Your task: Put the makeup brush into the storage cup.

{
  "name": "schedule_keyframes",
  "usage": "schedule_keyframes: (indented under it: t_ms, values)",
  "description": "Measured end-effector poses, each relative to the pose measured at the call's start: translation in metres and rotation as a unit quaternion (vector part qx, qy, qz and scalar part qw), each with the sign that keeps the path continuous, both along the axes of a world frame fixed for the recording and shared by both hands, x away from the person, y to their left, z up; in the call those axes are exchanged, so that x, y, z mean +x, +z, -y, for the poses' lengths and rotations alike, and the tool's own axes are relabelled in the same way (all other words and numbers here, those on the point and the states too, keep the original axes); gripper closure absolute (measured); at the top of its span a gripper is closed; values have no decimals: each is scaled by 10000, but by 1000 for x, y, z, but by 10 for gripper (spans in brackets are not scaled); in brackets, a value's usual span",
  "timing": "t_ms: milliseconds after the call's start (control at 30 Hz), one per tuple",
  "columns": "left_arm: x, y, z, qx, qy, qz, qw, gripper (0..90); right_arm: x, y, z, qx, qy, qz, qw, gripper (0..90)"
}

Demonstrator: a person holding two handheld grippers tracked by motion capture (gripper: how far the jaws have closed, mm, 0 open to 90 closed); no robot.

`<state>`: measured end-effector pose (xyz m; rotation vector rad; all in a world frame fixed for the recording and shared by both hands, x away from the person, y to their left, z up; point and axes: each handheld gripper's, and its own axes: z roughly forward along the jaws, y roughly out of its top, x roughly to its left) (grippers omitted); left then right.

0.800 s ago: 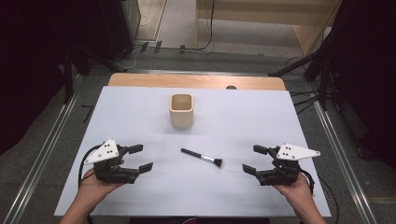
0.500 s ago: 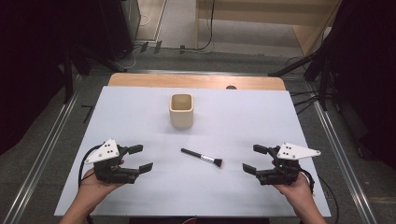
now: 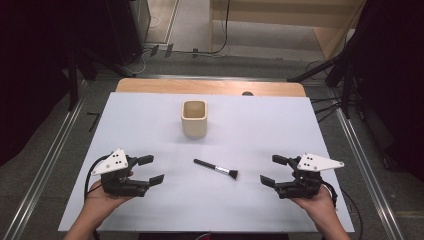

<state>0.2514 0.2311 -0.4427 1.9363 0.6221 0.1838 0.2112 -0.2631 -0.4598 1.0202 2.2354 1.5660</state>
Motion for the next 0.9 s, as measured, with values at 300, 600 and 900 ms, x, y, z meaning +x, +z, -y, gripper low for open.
schedule_keyframes:
  t_ms: [300, 600, 900]
  values:
    - [0, 0, 0, 11, -9, -7, 10000, 251, 0, 0, 0, -28, 17, -24, 10000, 171]
    - [0, 0, 0, 28, -21, -15, 10000, 251, 0, -1, 0, -83, 24, -2, 10000, 171]
    - [0, 0, 0, 15, -19, -12, 10000, 251, 0, -1, 1, -47, -8, 4, 10000, 172]
